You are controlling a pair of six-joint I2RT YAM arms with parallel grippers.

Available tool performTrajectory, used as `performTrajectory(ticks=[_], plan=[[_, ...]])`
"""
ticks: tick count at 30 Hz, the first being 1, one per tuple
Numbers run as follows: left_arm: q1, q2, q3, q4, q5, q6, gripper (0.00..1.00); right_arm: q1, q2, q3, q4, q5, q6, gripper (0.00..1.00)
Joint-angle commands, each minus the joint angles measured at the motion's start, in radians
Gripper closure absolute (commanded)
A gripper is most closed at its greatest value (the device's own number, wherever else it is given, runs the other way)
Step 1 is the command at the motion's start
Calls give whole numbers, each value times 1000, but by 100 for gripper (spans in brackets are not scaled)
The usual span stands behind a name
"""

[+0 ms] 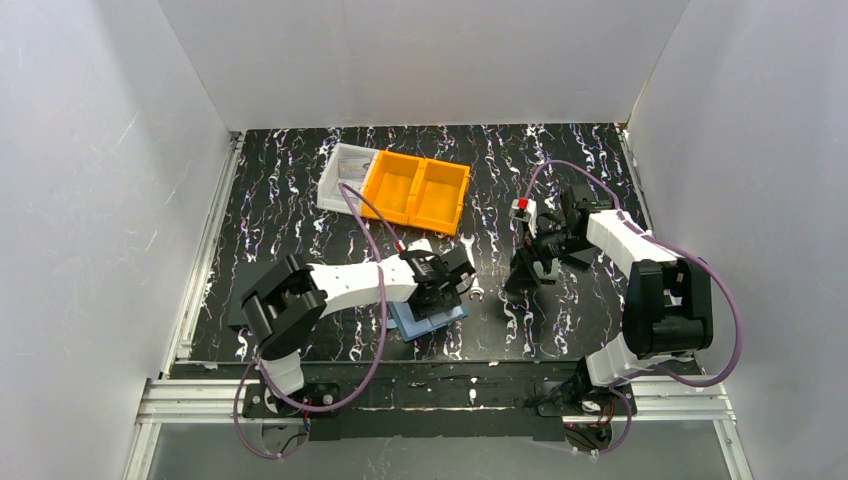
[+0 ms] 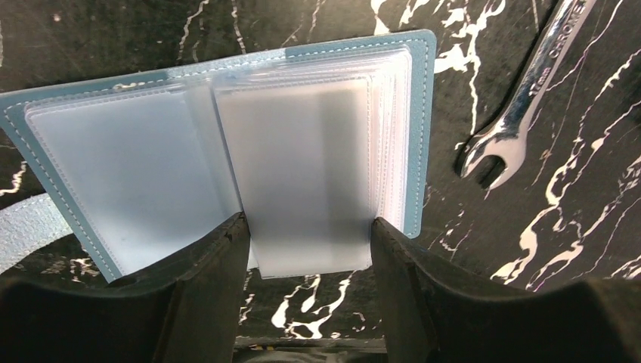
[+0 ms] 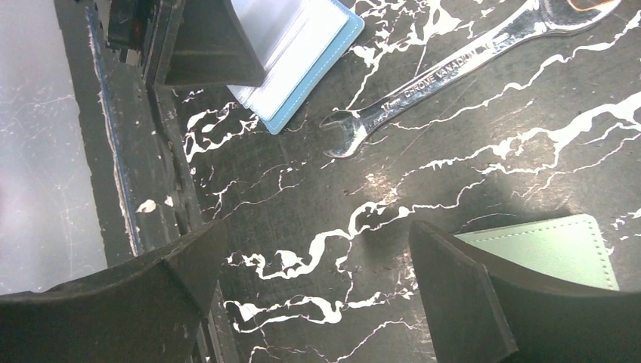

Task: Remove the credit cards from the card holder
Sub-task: Remove the credit card from the card holder.

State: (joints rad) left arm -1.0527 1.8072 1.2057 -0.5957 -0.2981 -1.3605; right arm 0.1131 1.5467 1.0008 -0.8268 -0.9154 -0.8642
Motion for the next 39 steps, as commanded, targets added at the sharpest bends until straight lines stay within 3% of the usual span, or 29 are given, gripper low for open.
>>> performTrajectory(ticks=[1, 12, 14, 23, 28, 32, 39], plan=[[9, -101, -100, 89, 2, 66, 57, 15, 21, 36, -39, -62, -19, 0], [71, -280, -452, 671, 215, 216, 58, 101, 74, 43, -82, -143, -35, 0], [85, -292, -473, 693, 232, 233, 59, 118, 86, 44, -82, -158, -21, 0], [104, -306, -514, 794, 330, 329, 61, 165, 59, -9, 136, -219, 245, 18], [118, -267, -512, 836, 389, 347, 65, 191, 34, -90, 410, -167, 558, 48], [124, -235, -508, 860, 422, 359, 65, 210, 42, -119, 517, -162, 678, 62], [126, -204, -505, 880, 448, 360, 66, 241, 54, -126, 572, -118, 750, 66]])
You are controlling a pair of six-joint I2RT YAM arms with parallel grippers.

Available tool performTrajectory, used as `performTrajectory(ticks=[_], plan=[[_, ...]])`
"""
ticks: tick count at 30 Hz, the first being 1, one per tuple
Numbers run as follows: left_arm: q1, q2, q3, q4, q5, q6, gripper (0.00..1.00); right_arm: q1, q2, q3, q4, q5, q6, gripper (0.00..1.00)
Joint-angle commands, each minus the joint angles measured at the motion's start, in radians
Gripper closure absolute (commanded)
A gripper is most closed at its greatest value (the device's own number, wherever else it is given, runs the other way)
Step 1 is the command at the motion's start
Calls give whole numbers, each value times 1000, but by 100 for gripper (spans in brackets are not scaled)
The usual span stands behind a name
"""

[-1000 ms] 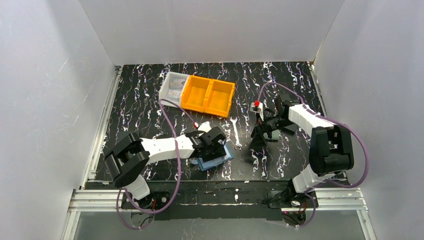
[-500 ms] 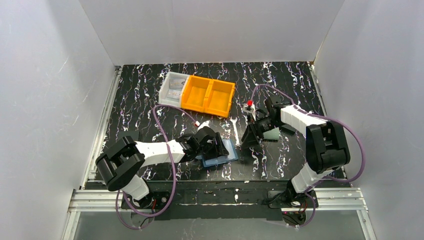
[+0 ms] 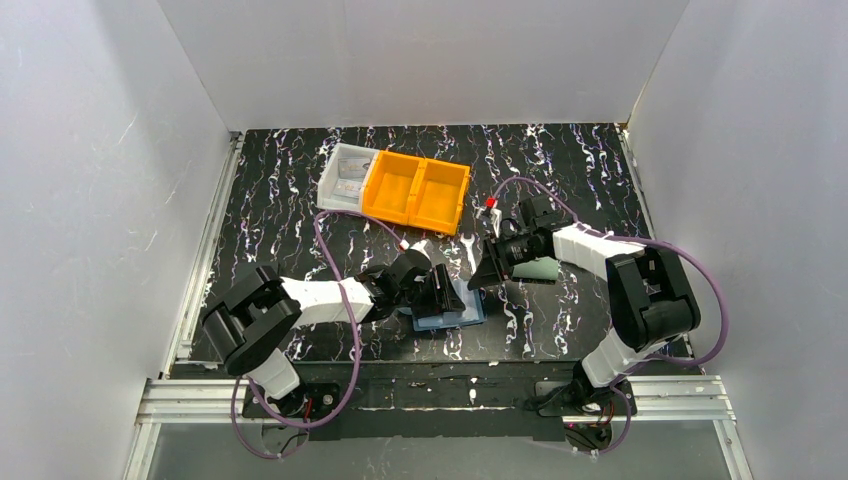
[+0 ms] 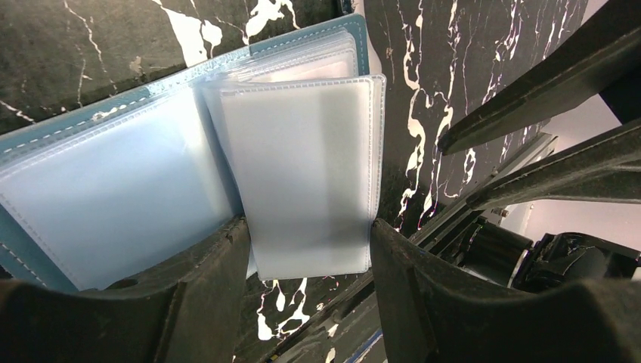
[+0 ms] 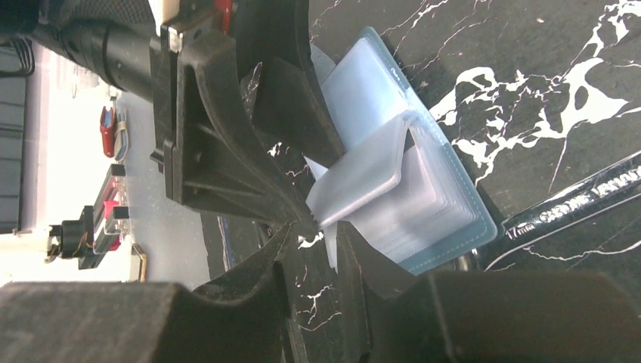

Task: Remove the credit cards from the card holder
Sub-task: Remove the credit card from the card holder.

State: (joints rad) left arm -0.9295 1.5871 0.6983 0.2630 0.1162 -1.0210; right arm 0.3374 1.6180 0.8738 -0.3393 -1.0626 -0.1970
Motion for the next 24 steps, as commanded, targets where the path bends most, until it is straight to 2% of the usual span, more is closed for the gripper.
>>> performTrajectory(ticks=[1, 7, 13, 18, 24], plan=[[2, 18, 3, 23, 36, 21, 66, 20, -16, -1, 85, 45, 83, 66], [5, 22, -2, 33, 42, 19, 68, 48, 5, 11, 62, 135, 63, 64], [9, 33, -4, 48, 56, 14, 68, 69, 27, 18, 45, 158, 44, 57], [12, 33, -8, 59, 63, 12, 68, 80, 45, 30, 28, 181, 27, 58], [19, 27, -25, 68, 69, 7, 68, 80, 56, 34, 23, 218, 28, 65]])
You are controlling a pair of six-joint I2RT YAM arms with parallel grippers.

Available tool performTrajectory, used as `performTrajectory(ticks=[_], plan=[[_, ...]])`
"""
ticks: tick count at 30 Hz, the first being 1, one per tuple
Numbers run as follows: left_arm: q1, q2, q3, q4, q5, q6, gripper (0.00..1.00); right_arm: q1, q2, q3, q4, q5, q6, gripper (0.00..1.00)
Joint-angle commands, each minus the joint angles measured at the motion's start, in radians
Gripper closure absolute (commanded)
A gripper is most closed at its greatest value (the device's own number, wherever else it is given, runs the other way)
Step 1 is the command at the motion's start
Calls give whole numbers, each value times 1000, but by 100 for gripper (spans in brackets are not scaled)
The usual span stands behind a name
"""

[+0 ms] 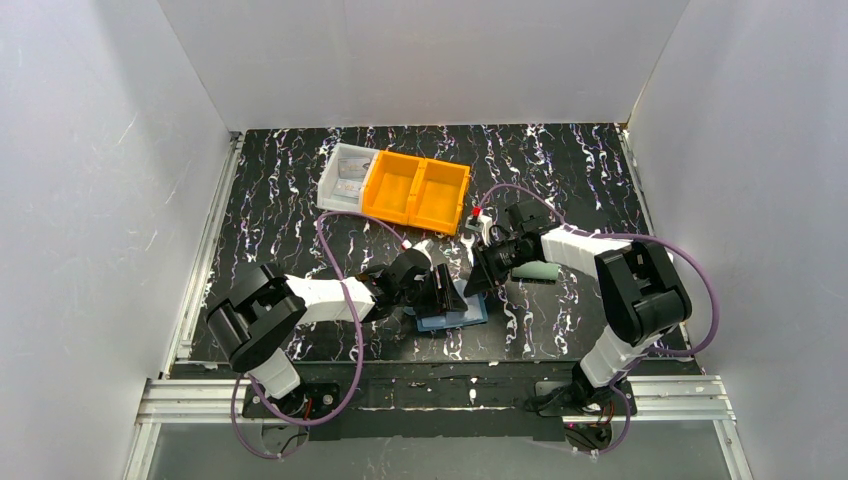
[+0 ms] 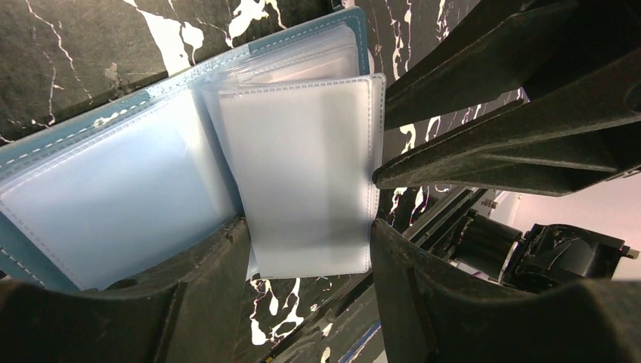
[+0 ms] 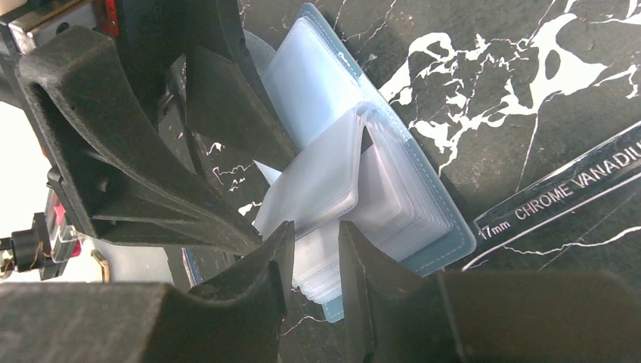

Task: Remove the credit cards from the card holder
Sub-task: Remove the credit card from the card holder.

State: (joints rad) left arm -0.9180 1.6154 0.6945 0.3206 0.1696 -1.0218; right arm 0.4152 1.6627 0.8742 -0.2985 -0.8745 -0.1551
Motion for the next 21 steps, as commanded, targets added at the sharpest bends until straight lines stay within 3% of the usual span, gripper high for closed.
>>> performTrajectory(ticks=[1, 21], plan=[[8, -2, -22, 12, 16, 8, 68, 2, 13, 35, -17, 35, -16, 66], [28, -17, -52, 37, 37, -12, 65, 4, 40, 48, -24, 2, -18, 69]])
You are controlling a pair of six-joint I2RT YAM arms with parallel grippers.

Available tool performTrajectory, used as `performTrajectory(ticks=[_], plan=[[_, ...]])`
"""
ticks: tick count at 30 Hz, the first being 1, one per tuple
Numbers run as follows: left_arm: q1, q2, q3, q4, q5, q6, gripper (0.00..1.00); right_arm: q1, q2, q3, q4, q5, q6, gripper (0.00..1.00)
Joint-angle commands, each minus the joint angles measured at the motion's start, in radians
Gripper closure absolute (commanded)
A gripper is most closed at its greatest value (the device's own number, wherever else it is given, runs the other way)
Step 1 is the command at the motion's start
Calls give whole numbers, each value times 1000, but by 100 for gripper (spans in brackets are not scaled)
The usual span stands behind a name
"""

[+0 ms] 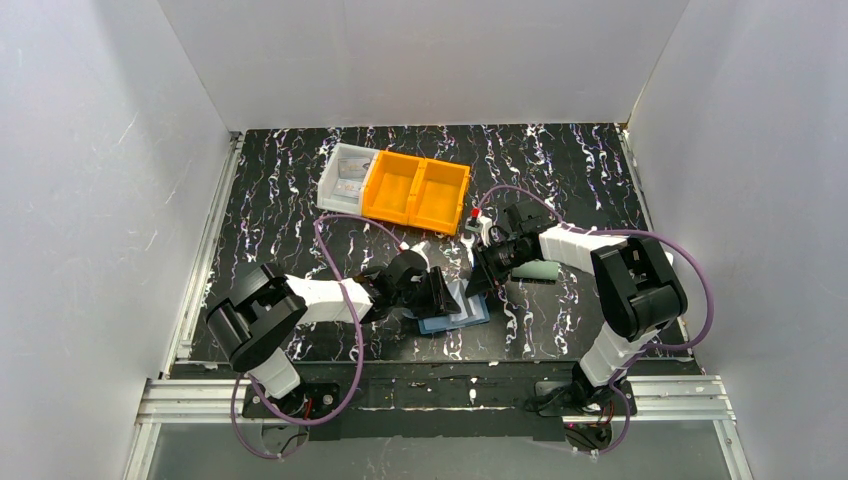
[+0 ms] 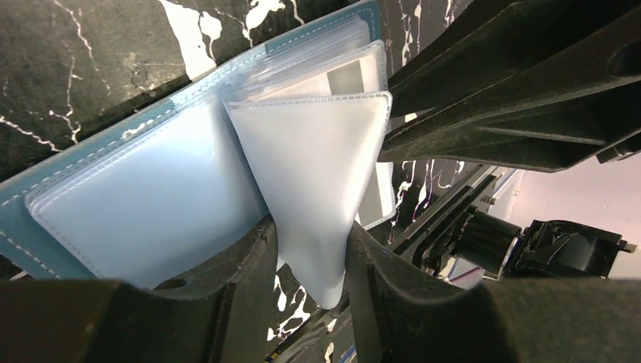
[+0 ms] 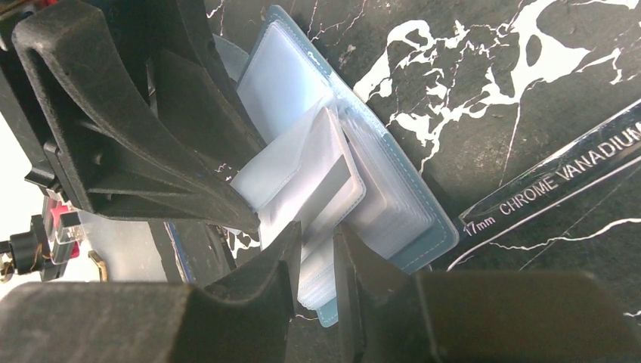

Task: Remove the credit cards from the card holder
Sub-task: Remove the credit card from the card holder.

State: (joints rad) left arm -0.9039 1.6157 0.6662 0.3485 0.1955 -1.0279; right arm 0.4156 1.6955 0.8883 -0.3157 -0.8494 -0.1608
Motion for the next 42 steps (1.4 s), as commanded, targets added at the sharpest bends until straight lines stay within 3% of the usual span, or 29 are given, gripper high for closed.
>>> performTrajectory(ticks=[1, 10, 19, 29, 33, 38, 42], plan=[[17, -27, -34, 9, 9, -11, 64, 3, 9, 33, -7, -32, -11, 70], [52, -145, -132, 7, -25, -47, 62, 3, 43, 37, -1, -133, 6, 90], [78, -192, -178, -19, -43, -69, 61, 3, 56, 30, 25, -180, 30, 94], [116, -380, -115, -371, -144, 68, 61, -9, 64, 38, 30, -189, 37, 98], [121, -472, -91, -403, -123, 127, 60, -12, 57, 37, 30, -196, 35, 99], [122, -572, -88, -337, -51, 158, 47, -14, 53, 33, 32, -198, 37, 99], [124, -606, -148, -185, 8, 85, 24, -14, 51, 34, 32, -198, 36, 99]])
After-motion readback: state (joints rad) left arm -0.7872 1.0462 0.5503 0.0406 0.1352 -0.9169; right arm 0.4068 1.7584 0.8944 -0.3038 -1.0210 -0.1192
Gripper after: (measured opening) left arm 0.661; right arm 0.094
